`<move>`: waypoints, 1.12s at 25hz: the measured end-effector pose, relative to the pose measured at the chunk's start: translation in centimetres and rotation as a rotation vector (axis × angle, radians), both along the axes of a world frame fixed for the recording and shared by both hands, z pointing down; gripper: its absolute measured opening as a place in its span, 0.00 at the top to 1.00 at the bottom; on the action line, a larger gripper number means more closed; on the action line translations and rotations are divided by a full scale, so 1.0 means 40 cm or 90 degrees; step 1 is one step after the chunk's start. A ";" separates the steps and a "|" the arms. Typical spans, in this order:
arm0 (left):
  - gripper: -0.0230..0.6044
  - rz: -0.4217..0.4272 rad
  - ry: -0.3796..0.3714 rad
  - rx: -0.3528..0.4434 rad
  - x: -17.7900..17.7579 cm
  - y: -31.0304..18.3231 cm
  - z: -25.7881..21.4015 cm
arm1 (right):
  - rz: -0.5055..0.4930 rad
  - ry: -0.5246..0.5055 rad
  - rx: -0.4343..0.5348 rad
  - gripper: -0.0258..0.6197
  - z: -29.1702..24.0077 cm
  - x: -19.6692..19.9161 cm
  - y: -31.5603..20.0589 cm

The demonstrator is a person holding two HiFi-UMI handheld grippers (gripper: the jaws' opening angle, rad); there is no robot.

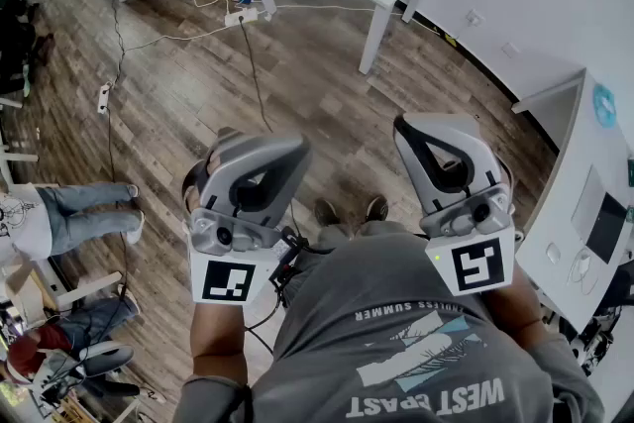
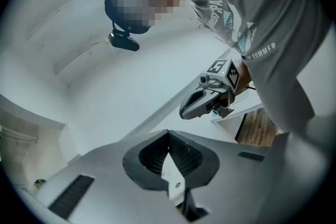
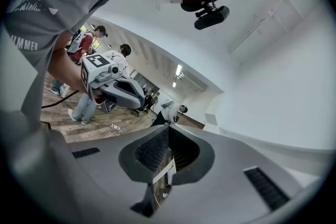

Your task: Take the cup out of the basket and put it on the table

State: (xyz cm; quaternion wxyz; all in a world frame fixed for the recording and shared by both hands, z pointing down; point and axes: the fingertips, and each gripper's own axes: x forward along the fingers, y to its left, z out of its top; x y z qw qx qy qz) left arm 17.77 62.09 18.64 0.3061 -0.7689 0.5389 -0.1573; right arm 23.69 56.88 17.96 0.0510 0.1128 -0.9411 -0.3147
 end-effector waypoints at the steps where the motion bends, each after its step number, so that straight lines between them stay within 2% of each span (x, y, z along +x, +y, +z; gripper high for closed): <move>1: 0.95 0.000 0.001 -0.001 0.002 0.000 -0.001 | 0.001 0.001 0.000 0.94 0.001 0.002 0.000; 12: 0.95 0.012 0.005 -0.017 0.013 -0.013 0.006 | 0.014 0.004 -0.008 0.94 0.001 0.011 -0.014; 20: 0.95 0.017 0.008 -0.025 0.008 -0.023 0.017 | 0.010 -0.010 -0.041 0.94 0.007 0.008 -0.024; 28: 0.95 0.029 0.016 -0.031 -0.015 -0.048 0.033 | 0.022 -0.016 -0.035 0.94 0.016 -0.023 -0.047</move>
